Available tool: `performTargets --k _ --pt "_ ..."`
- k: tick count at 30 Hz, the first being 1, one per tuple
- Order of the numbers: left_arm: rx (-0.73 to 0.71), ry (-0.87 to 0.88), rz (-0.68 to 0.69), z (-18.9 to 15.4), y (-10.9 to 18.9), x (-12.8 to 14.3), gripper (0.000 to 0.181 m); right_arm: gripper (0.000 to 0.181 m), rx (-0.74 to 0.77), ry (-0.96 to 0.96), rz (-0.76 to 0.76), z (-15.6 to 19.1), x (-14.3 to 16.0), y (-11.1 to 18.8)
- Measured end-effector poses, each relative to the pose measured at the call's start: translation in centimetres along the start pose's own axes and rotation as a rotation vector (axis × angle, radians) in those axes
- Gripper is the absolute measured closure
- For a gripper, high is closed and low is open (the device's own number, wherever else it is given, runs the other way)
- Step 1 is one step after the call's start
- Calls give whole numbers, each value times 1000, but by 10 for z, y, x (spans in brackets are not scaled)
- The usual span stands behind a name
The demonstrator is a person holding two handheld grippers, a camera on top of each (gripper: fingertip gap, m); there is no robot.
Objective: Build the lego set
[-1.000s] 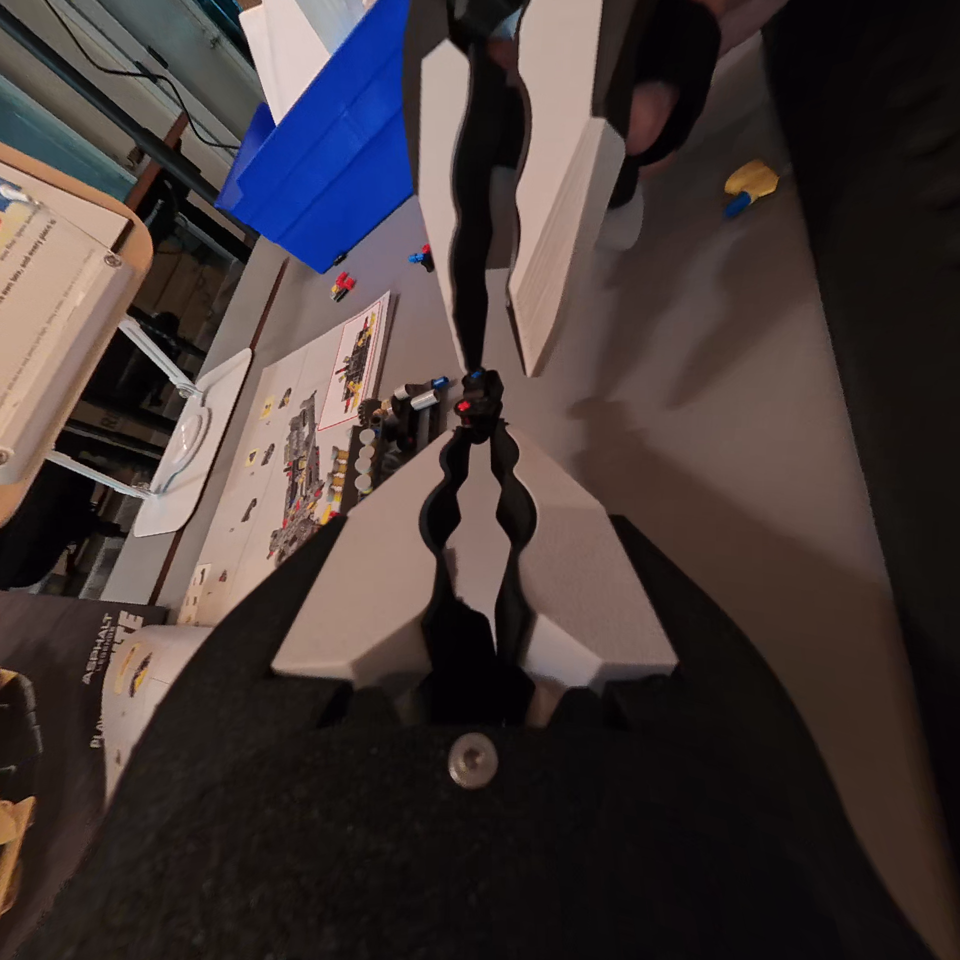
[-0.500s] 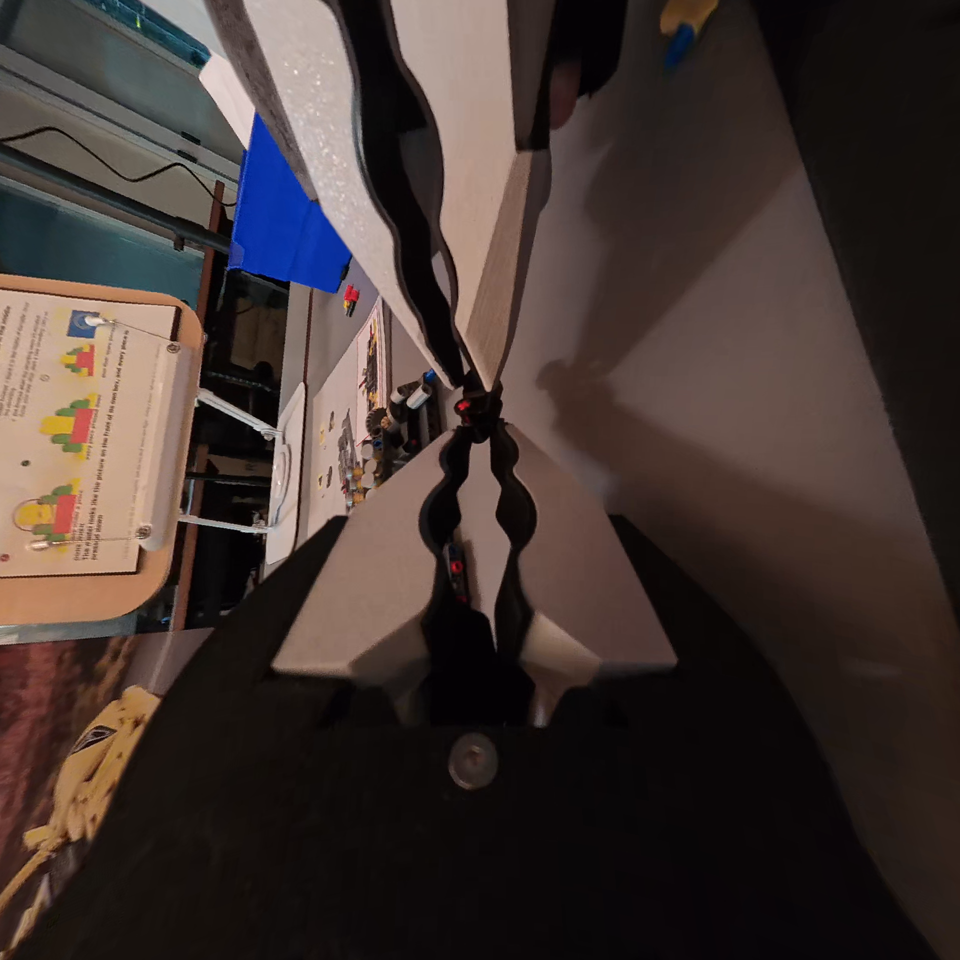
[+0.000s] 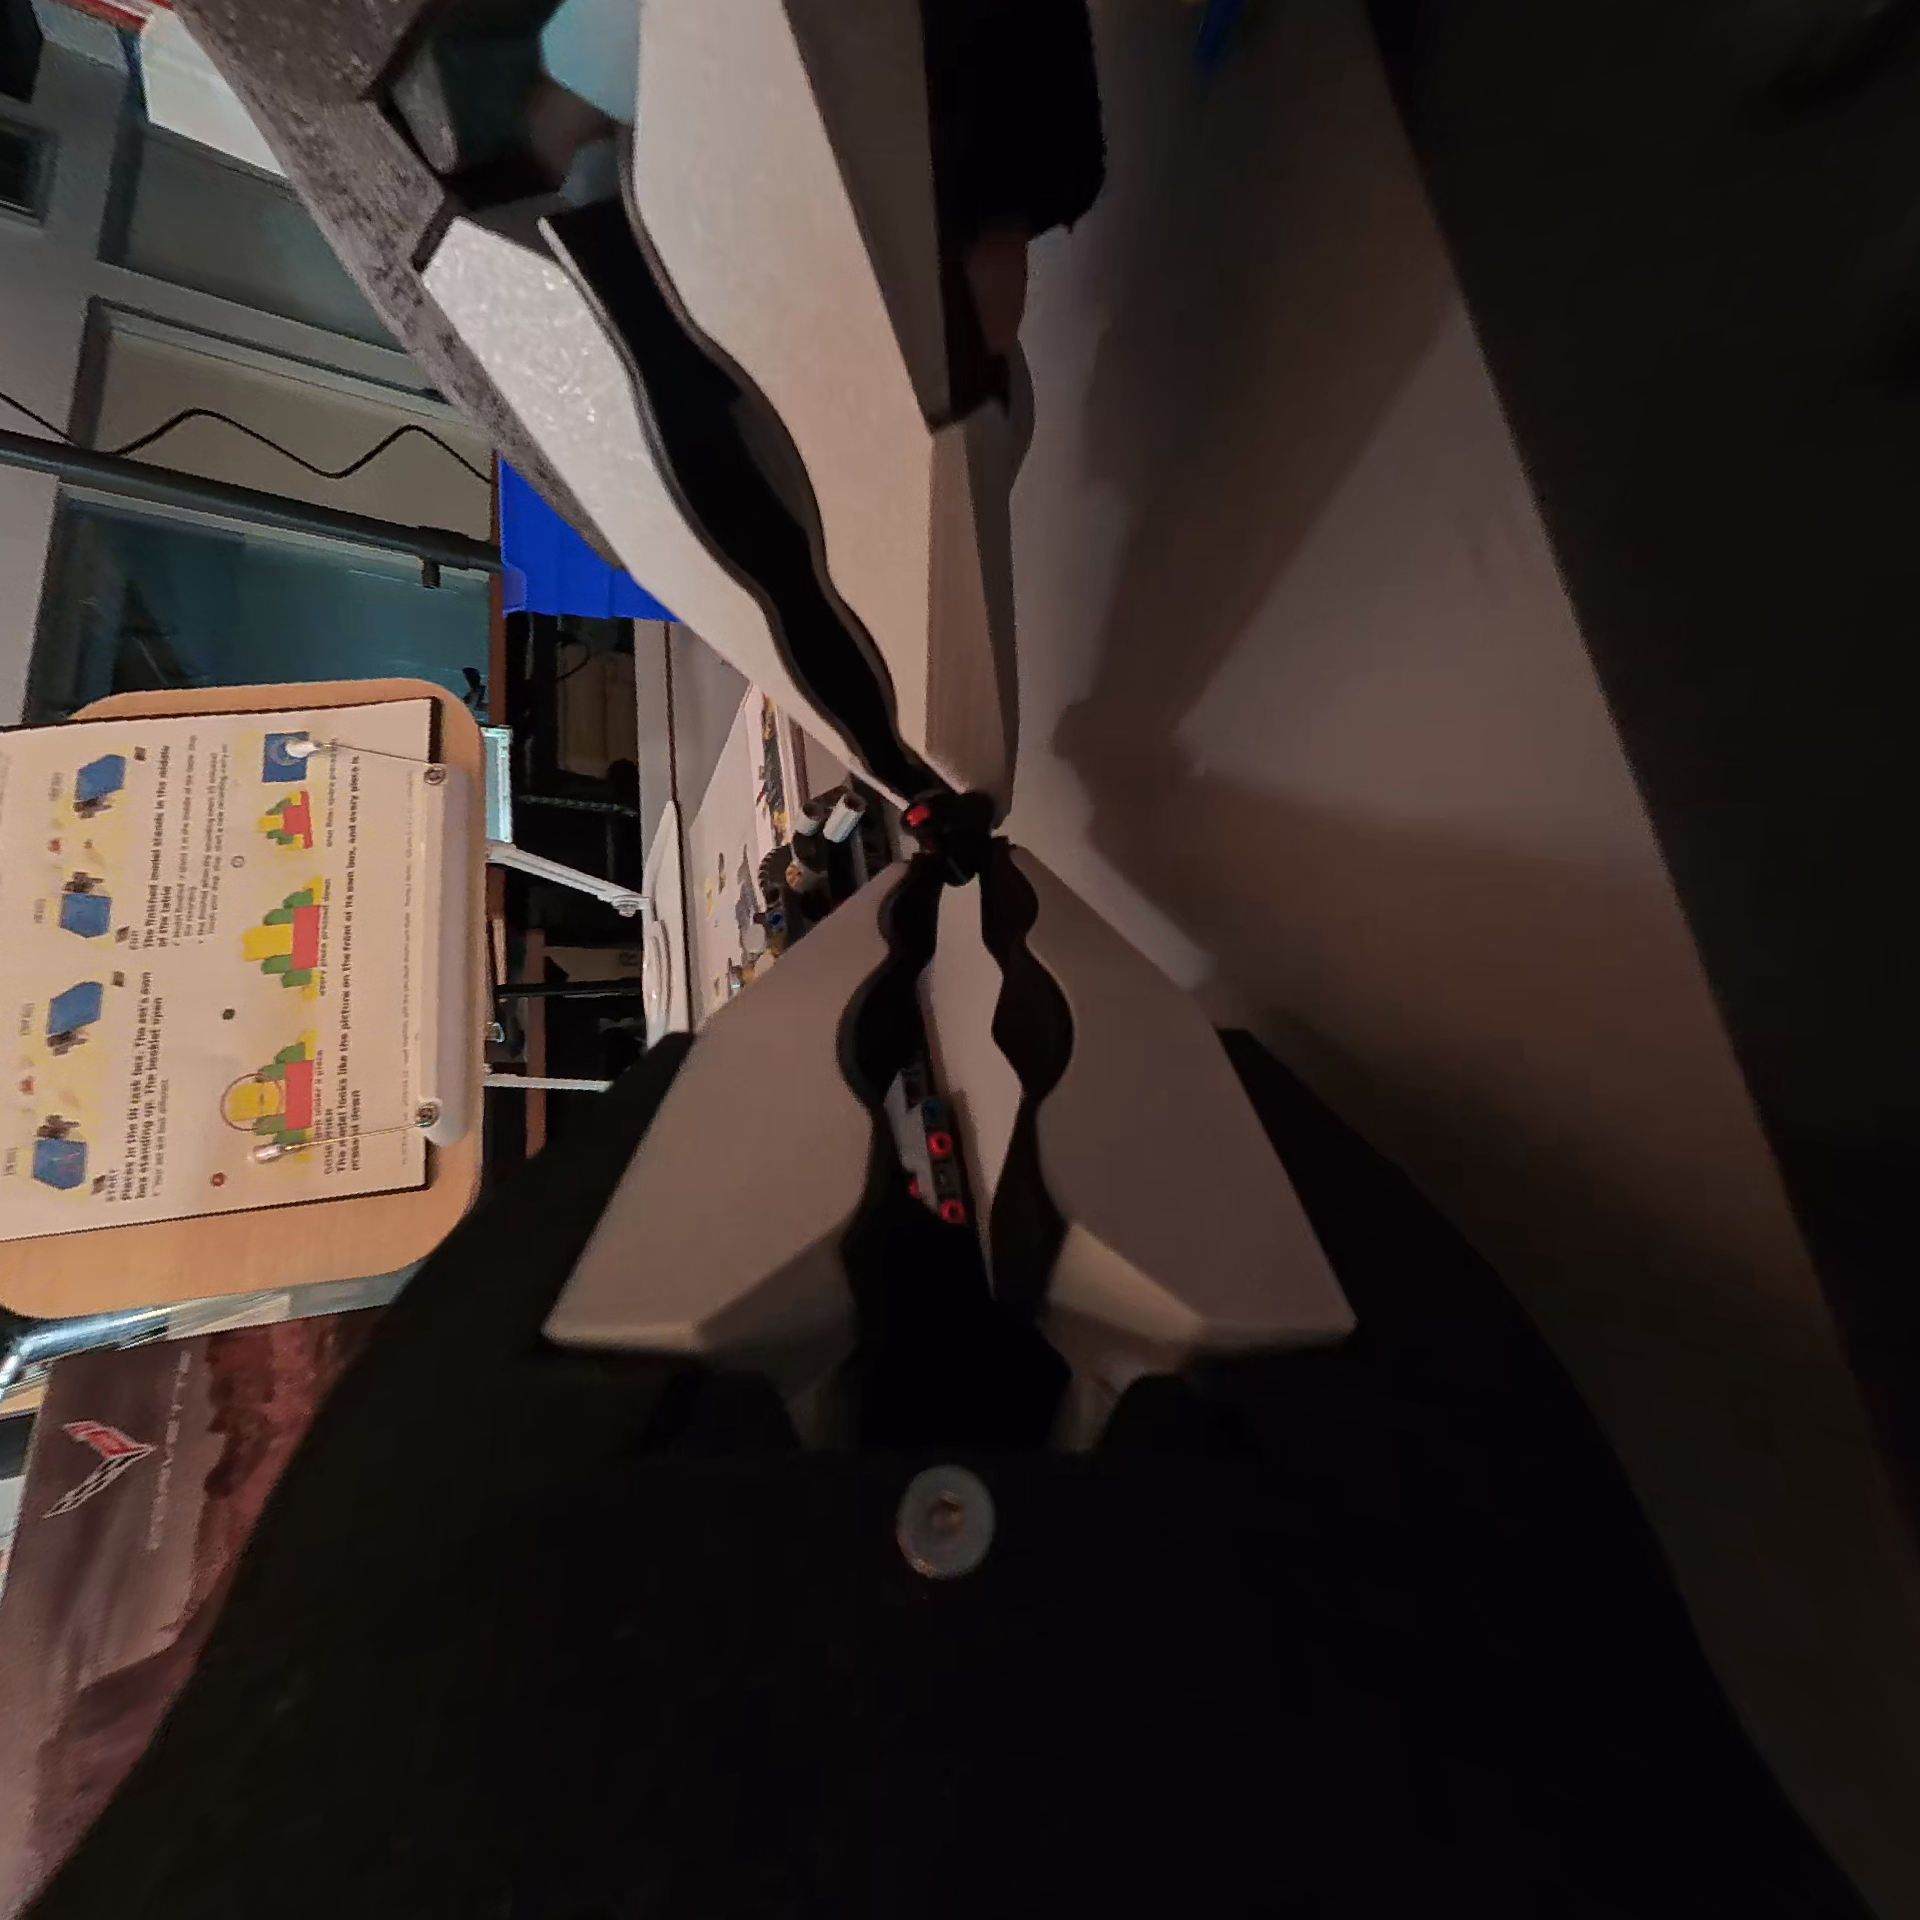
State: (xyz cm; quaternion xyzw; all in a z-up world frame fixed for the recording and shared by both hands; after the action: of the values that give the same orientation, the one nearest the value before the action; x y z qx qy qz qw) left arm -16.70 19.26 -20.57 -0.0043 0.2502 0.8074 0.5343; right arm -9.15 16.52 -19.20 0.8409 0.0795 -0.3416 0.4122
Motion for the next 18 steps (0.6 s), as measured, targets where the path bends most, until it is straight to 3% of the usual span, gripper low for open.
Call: performTargets --k 5,11,15,18 --pt "-2 5 0 0 0 -1 174 175 -43 -72 -28 -2 2 1" --pt "35 106 -10 1 -2 3 174 174 6 -72 -46 -2 3 -1" --pt "40 241 -4 10 -3 11 175 161 59 -182 -135 -12 -2 9" --pt "43 437 -9 23 -2 19 176 153 17 -351 -275 -24 -5 20"
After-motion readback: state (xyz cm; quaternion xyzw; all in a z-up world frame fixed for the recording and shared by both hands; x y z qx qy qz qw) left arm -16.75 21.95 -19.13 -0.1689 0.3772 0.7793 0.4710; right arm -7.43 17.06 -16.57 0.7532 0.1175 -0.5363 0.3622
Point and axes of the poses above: each gripper's, where its closed fingertips meet, y back along the fingers, x out of its underside, z = x × y across the jaws, the point moved 6 cm from there along y, back along the fingers
